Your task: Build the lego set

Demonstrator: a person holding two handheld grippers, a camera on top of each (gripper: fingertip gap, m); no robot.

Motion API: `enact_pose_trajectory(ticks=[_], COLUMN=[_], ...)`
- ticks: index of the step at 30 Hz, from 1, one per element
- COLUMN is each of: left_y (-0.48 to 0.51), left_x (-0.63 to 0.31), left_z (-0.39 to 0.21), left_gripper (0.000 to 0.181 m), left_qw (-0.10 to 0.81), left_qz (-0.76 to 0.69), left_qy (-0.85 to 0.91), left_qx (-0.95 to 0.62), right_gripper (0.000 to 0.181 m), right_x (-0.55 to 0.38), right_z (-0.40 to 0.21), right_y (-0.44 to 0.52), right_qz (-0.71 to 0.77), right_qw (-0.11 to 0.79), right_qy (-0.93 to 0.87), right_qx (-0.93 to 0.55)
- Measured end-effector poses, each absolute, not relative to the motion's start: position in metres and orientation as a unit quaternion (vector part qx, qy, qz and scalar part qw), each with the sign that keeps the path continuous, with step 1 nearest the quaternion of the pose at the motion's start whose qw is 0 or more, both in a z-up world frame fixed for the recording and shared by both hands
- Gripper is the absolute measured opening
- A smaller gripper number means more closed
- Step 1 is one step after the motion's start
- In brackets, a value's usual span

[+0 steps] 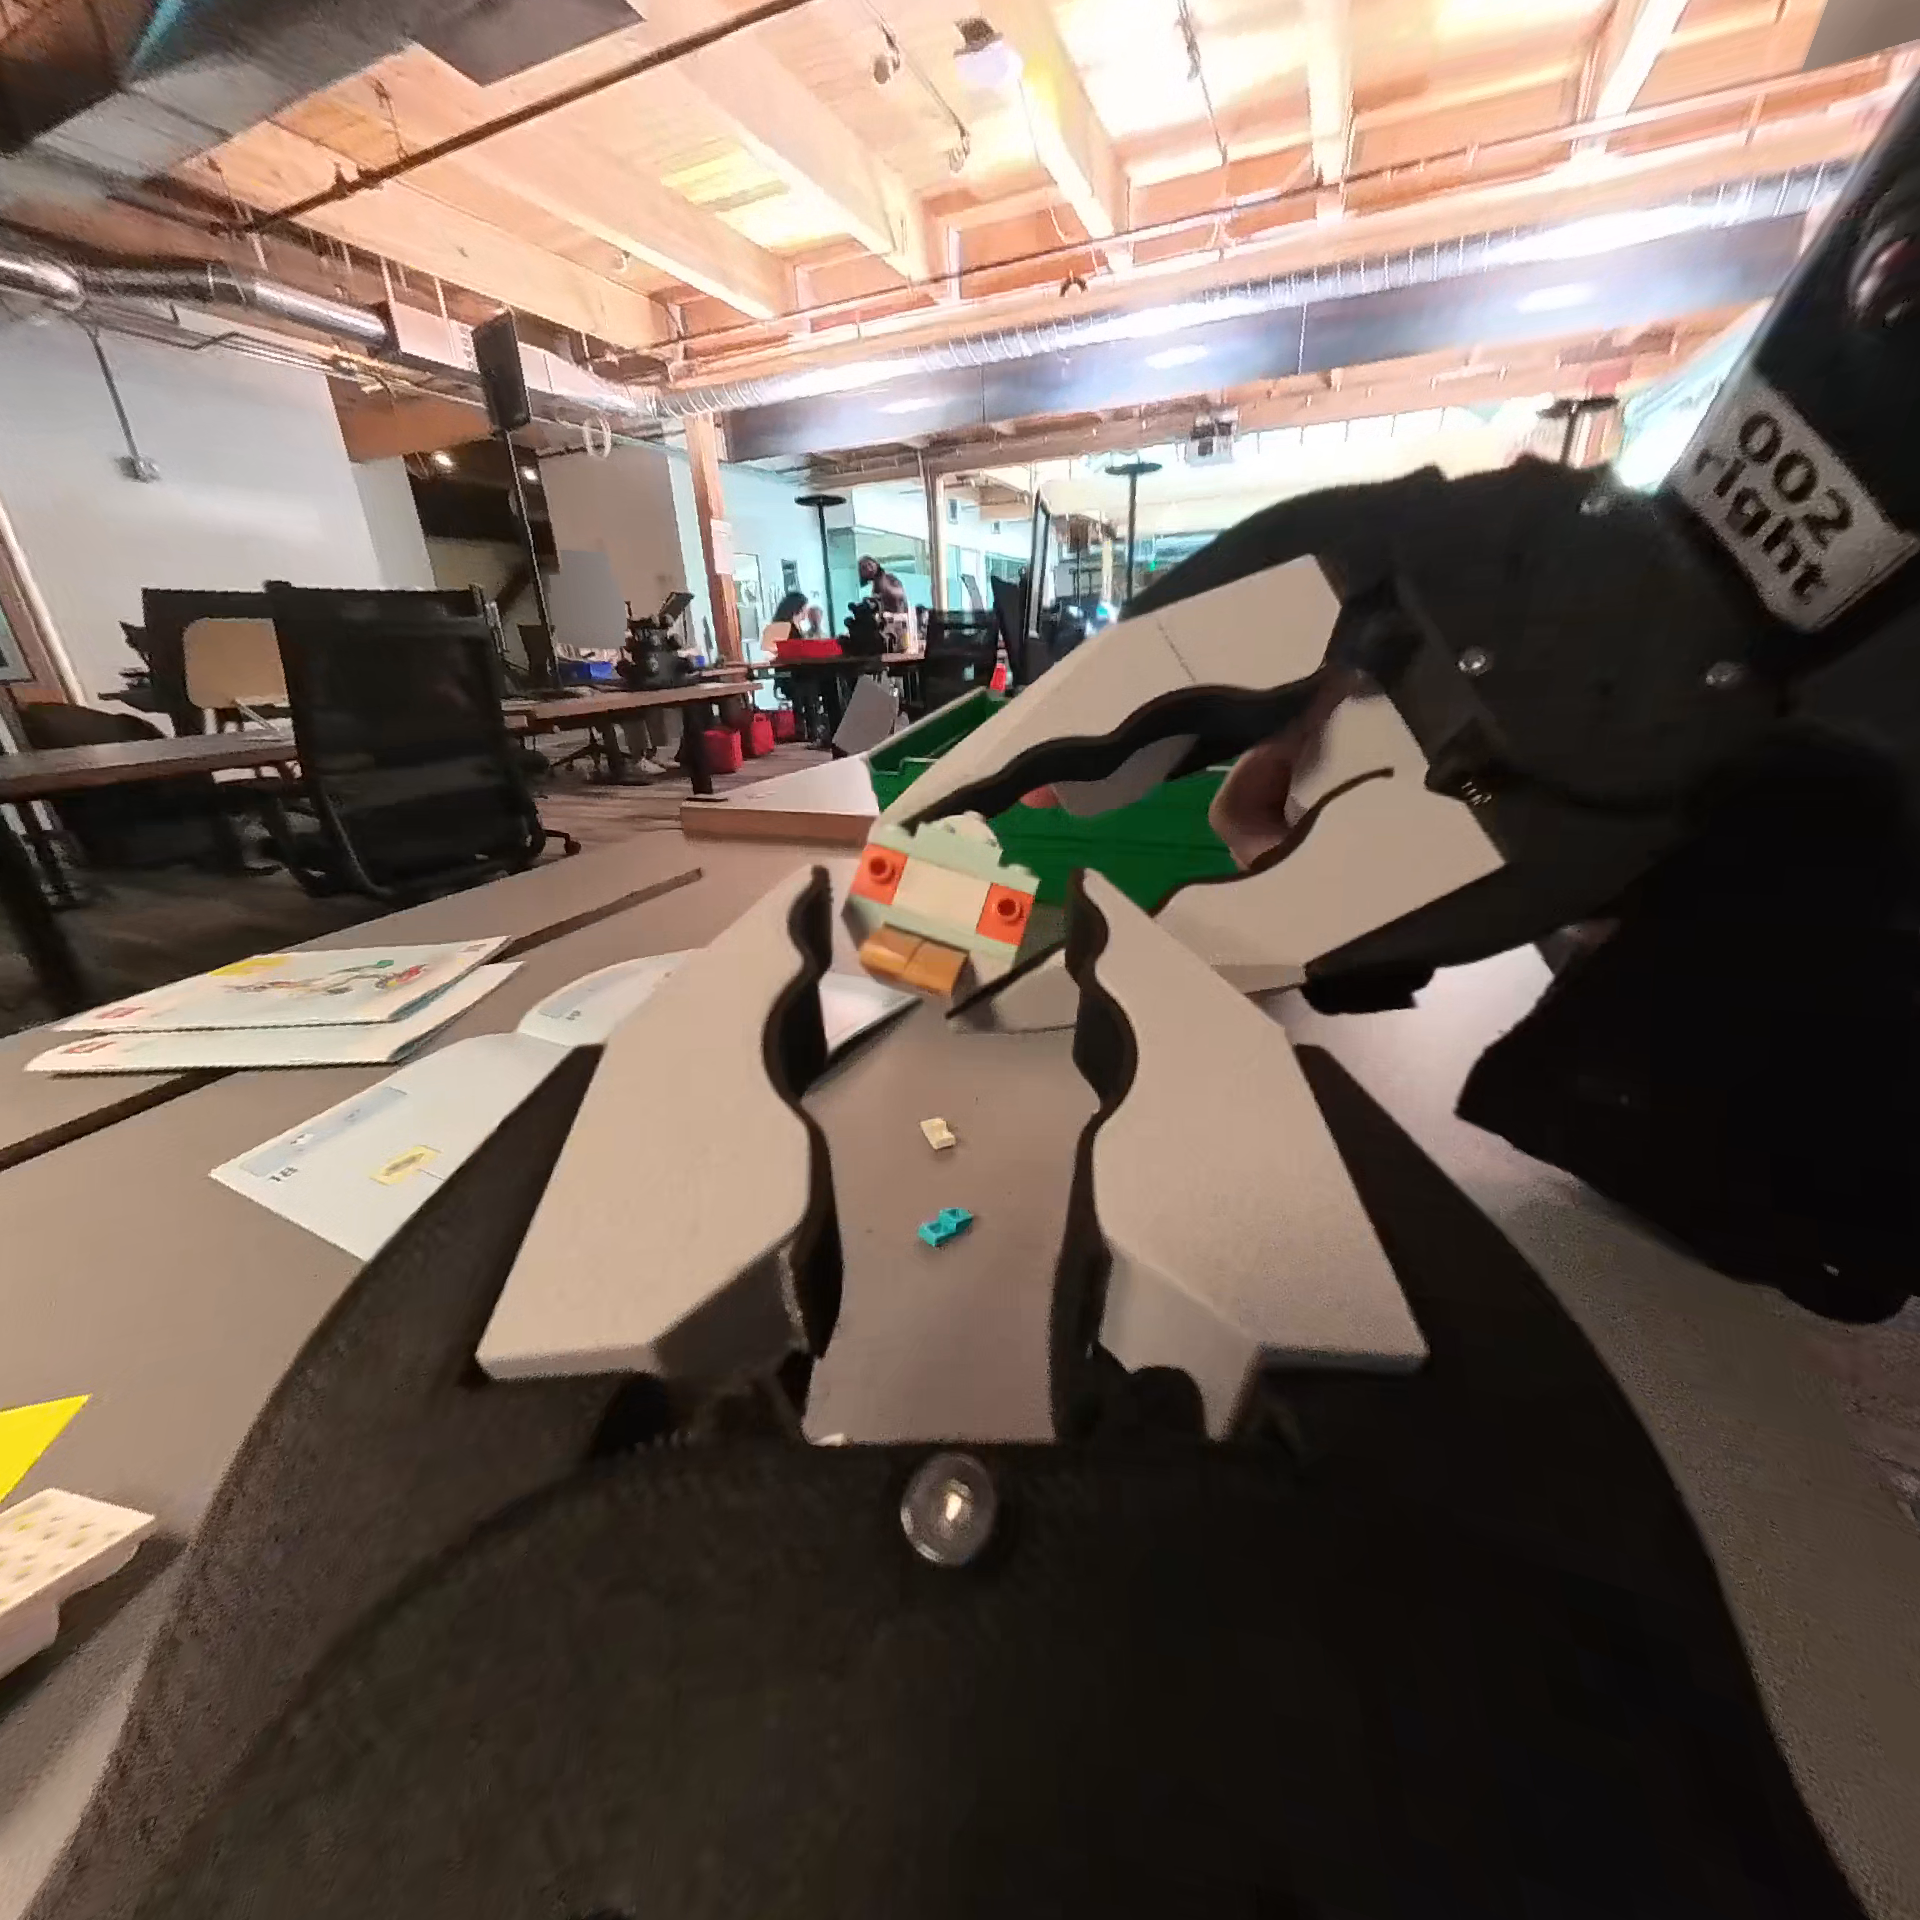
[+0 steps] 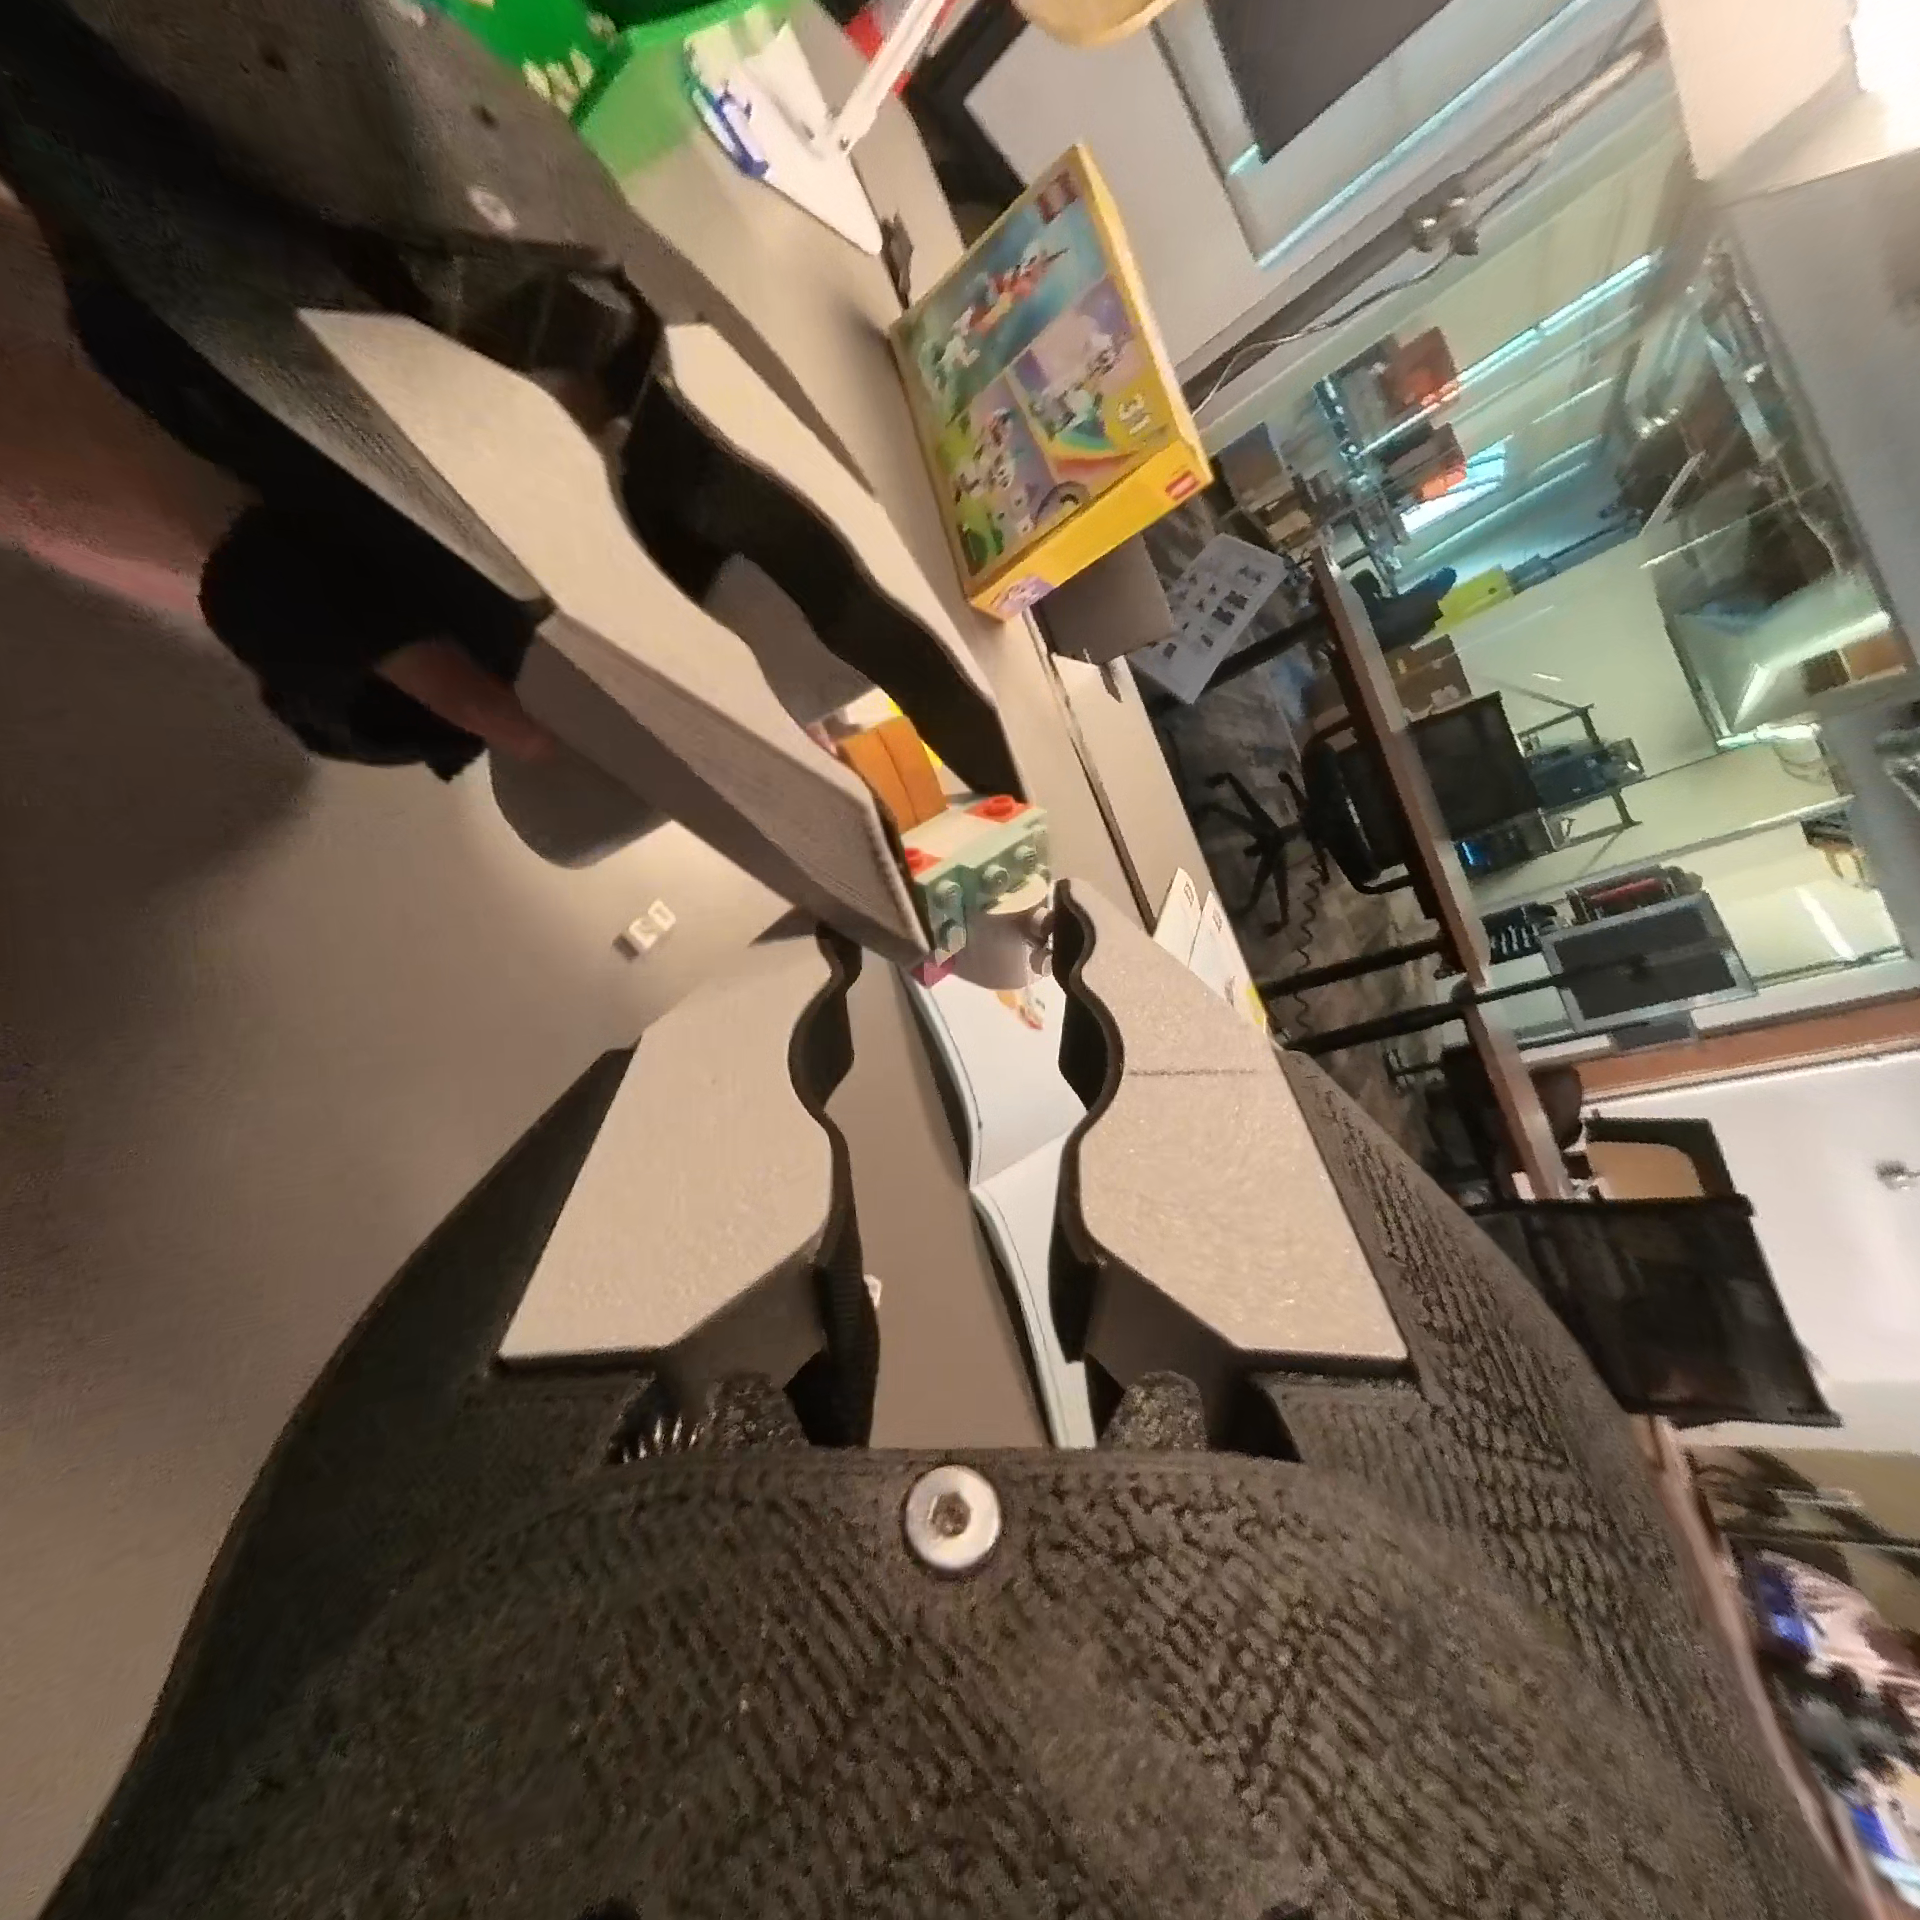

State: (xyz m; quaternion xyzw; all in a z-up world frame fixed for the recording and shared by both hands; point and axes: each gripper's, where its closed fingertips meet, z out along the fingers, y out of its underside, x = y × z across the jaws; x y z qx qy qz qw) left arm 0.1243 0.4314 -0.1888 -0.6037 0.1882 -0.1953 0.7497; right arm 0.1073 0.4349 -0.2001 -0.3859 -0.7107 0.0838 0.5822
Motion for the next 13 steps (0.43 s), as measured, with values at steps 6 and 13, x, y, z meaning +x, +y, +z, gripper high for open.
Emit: enact_pose_trajectory(ticks=[6,13], left_y=[0.435,0.427], left_x=[0.128,0.123], left_z=[-0.198,-0.182], left_gripper=[0.037,0.037], left_qw=[0.724,0.693], left_qz=[-0.219,-0.394], left_qy=[0.187,0.121], left_qx=[-0.627,-0.591], right_gripper=[0.035,0.040], right_x=[0.110,0.111], right_z=[-0.207,-0.189], right_y=[0.434,0.426], right_qz=[0.075,0.110], right_qw=[0.574,0.620], right_qy=[-0.721,-0.698], right_qx=[-0.381,-0.340])
